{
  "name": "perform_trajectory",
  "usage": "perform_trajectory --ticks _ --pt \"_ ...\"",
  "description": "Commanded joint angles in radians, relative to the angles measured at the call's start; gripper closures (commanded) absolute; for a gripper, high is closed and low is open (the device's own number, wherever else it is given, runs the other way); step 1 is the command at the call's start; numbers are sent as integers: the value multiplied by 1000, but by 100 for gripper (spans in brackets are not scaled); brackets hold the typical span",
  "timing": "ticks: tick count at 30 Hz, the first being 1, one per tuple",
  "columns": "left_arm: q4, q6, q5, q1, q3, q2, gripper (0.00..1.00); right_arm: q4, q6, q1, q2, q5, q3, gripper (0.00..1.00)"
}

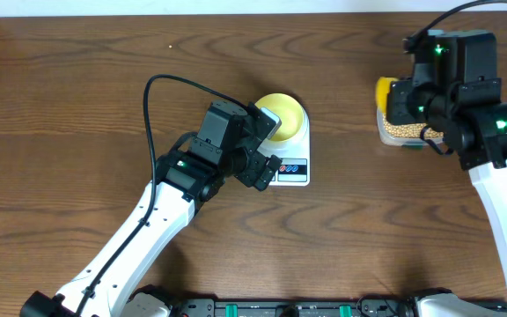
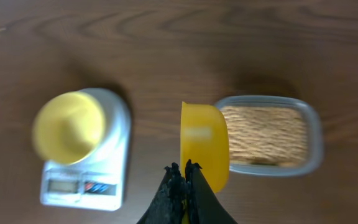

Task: Scoop item into bowl and weigh 50g on scale
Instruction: 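Lower the yellow scoop into the soybean tub with the right gripper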

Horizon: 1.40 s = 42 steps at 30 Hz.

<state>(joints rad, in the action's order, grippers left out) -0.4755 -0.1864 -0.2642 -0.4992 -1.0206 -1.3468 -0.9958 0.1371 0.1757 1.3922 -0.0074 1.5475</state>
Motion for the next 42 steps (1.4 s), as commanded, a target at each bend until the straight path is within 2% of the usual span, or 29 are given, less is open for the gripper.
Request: perform_trajectory --ticks 1,16,30,42 --pt "-6 5 -12 4 8 -6 7 0 34 -44 20 191 7 99" --pt "-6 5 -12 4 8 -6 7 14 42 -142 284 216 7 99" --pt "-6 5 -12 4 8 -6 7 25 38 -145 403 323 7 99" --pt "-6 5 -12 4 8 -6 7 62 37 -173 468 290 7 99"
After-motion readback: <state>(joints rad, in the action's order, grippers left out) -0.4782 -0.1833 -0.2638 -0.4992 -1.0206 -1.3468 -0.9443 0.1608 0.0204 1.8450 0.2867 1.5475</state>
